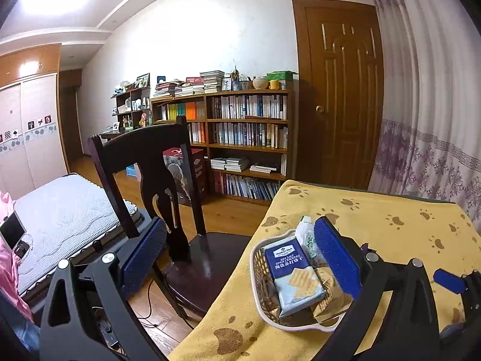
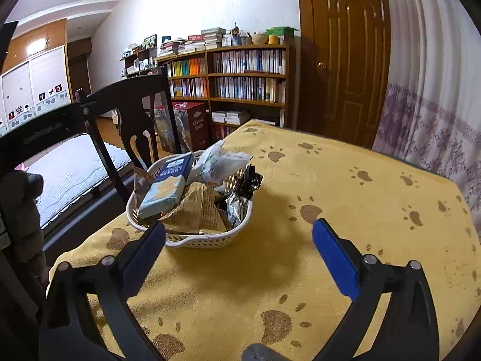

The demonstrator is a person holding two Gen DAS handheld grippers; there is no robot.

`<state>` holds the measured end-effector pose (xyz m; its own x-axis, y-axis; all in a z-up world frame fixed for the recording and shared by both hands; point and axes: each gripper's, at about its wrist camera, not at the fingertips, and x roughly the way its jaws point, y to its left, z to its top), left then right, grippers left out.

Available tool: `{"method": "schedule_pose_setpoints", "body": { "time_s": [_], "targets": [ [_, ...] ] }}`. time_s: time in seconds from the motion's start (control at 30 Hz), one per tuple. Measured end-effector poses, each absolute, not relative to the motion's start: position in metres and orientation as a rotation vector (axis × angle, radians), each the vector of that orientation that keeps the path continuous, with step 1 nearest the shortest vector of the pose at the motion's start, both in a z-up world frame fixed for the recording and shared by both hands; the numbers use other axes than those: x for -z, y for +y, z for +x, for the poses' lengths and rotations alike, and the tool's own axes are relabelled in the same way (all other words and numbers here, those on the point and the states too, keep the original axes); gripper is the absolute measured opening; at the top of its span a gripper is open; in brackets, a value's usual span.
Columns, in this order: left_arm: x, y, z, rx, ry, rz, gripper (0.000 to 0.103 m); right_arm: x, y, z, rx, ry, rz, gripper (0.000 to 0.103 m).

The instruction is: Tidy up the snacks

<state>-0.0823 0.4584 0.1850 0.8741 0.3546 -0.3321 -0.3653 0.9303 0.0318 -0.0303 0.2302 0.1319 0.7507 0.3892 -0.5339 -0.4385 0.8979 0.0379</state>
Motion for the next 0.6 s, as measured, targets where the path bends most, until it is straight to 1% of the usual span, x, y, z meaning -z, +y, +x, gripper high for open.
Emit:
{"method": "schedule_pose_setpoints", "body": {
  "time_s": [0.6],
  "targets": [
    [-0.182,0.423,-0.095,-0.352,0.325,0.126,0.100,-0.146,0.235,-0.059,-0.423,0.498,-0.145,0.098]
  ]
}}
